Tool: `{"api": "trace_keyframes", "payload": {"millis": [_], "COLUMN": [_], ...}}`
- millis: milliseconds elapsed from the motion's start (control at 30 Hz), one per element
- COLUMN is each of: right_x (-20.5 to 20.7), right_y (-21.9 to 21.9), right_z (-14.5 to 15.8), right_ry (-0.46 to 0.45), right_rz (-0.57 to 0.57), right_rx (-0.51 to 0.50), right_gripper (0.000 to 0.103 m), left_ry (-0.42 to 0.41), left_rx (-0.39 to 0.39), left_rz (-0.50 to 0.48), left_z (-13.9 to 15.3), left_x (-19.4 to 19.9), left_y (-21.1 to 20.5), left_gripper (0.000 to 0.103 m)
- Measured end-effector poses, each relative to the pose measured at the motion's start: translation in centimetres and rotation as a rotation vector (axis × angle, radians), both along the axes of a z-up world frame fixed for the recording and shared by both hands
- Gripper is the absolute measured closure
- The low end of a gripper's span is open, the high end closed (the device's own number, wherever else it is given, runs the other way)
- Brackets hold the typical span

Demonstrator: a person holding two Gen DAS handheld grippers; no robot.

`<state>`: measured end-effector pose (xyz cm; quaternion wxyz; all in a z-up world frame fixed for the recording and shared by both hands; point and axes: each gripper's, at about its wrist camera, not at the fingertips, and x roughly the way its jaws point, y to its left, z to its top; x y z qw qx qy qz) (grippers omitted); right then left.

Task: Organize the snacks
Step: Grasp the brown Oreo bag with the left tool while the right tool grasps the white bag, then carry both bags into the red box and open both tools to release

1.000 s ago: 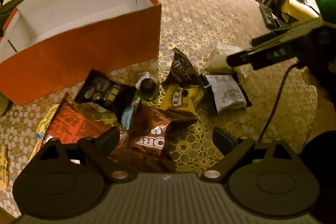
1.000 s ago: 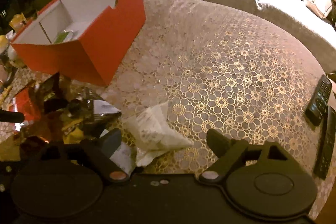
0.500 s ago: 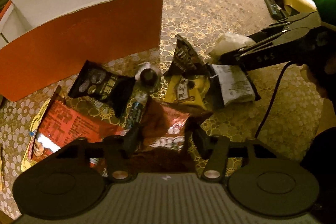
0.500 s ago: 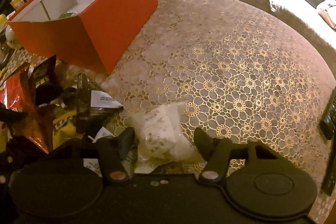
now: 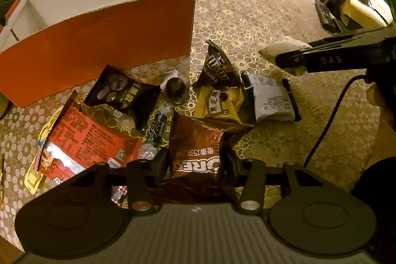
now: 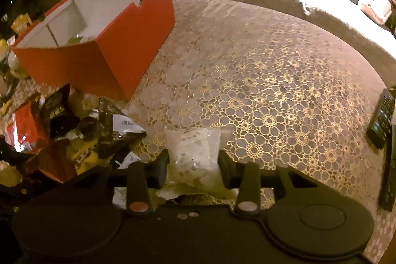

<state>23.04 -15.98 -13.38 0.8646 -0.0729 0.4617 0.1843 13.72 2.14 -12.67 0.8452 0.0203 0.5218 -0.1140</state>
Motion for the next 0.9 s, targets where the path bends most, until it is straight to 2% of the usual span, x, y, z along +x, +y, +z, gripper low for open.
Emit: {"api": "trace_keyframes", "payload": {"millis": [467, 900], "right_x": [-4.4, -7.7], "right_y": [-1.0, 0.3], "right_z": [5.4, 10.6], "right_ry": [-0.072, -0.161], "right_rz": [0.001, 0.039], "right_rx": [0.083, 0.114], "right_gripper": [0.062, 0.062], "left_ry": [-0.101, -0.224], "left_rx": [-0.032, -0.036], "left_rz": [0.051, 0.125], "left_z": [5.2, 10.7], "left_x": [-3.0, -4.4], "left_y": [-0.1, 0.9], "left_gripper": [0.056, 0.056]}}
